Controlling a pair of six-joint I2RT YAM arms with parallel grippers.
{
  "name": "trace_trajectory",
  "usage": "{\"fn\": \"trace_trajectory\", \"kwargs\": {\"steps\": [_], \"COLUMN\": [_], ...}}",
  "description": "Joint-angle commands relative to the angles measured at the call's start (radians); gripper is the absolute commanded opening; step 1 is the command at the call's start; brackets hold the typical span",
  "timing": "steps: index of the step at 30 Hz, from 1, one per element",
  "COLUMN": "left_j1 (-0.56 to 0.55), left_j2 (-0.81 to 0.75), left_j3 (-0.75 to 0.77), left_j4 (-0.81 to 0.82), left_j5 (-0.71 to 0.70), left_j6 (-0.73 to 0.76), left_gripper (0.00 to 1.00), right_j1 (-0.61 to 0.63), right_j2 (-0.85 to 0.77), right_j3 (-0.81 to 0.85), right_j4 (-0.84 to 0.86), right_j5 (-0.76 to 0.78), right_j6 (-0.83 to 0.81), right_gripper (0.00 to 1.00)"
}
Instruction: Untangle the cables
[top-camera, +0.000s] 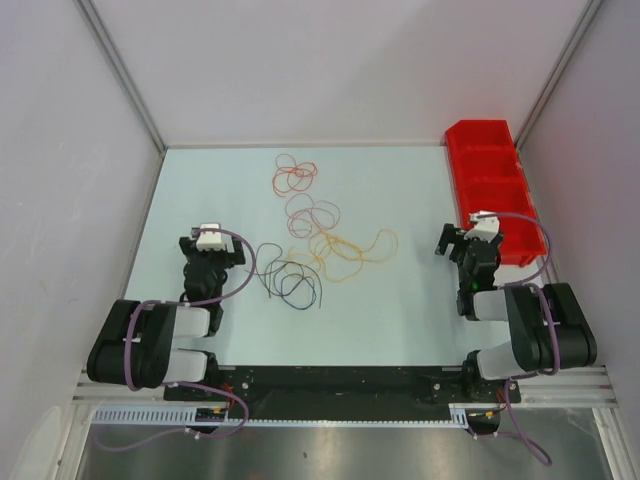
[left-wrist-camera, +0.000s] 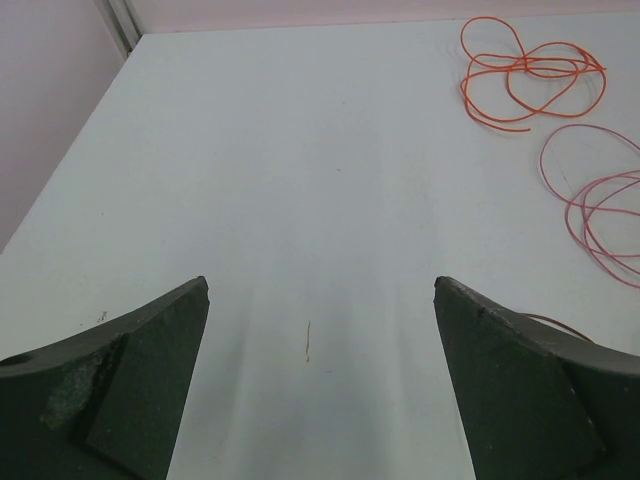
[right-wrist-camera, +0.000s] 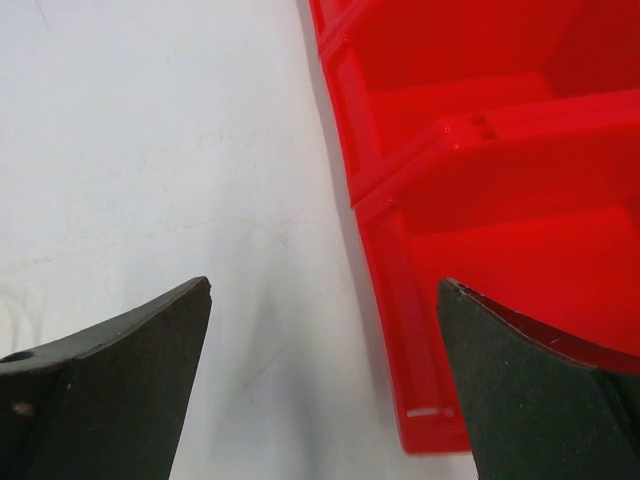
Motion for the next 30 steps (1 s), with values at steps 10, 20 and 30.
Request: {"fn": "trace_trajectory", "kwargs": {"steps": [10, 20, 30], "left_j1": [-0.013, 0.091, 0.079], "left_j2": [-0.144, -0.162, -0.401], "left_j3": [0.073, 0.702, 0.571], "left_j4": [-0.18, -1.622, -1.571], "left_j5": [-0.014, -0.202, 0.065], "left_j6": [0.013, -0.87, -0.725], "left_gripper": [1.0, 1.0, 1.0], "right_j1": [0.253, 0.089, 0.462], "right_j2": [-0.56, -0.481, -0.407], "right_j3": [0.297, 0.329, 0.534], "right_j4": [-0.758, -0.738, -1.174], "right_j5": [0.147, -0.679, -0.282], "right_j6": [0.205, 0.678, 0.517], "right_gripper": [1.0, 1.0, 1.0]}}
